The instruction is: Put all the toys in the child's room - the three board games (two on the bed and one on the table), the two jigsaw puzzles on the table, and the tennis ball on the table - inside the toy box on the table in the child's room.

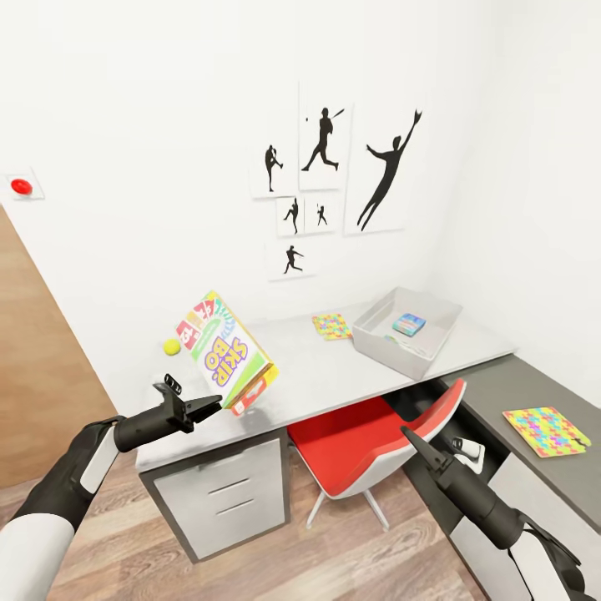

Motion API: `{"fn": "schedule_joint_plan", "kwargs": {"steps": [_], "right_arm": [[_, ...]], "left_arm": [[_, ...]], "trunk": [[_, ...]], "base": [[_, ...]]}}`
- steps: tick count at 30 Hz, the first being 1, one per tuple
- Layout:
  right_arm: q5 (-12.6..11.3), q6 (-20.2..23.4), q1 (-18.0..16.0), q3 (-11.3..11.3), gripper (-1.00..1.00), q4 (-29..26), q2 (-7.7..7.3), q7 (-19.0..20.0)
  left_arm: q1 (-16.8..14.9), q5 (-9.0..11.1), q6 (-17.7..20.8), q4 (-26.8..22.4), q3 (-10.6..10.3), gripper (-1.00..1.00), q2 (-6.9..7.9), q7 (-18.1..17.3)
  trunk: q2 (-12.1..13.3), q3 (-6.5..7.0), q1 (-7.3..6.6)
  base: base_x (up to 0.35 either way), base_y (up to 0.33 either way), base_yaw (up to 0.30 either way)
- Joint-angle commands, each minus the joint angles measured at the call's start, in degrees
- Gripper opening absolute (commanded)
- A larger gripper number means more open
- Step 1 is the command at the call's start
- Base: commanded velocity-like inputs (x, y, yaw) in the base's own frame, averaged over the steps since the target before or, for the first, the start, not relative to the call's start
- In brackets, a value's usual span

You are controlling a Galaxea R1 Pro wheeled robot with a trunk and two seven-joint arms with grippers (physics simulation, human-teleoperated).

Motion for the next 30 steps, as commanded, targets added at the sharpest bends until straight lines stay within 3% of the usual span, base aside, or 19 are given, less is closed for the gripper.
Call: {"fn": "schedule_joint_plan", "kwargs": {"steps": [1, 30], "right_arm": [[-0.4, 0.5, 0.0, 0.0, 1.00, -0.1, 0.02, 0.0], [-0.4, 0.5, 0.0, 0.1, 1.00, 0.3, 0.26, -0.1]], "left_arm": [[0.0, 0.1, 0.5, 0.0, 0.0, -1.00, 0.01, 0.0], [0.0, 0.1, 0.4, 0.0, -0.1, -1.00, -0.07, 0.0]], "trunk": [[0.3, 0.10, -0.21], [12.0, 5.31, -6.58]], "base": [[0.000, 0.000, 0.000], [0.000, 0.000, 0.000]]}}
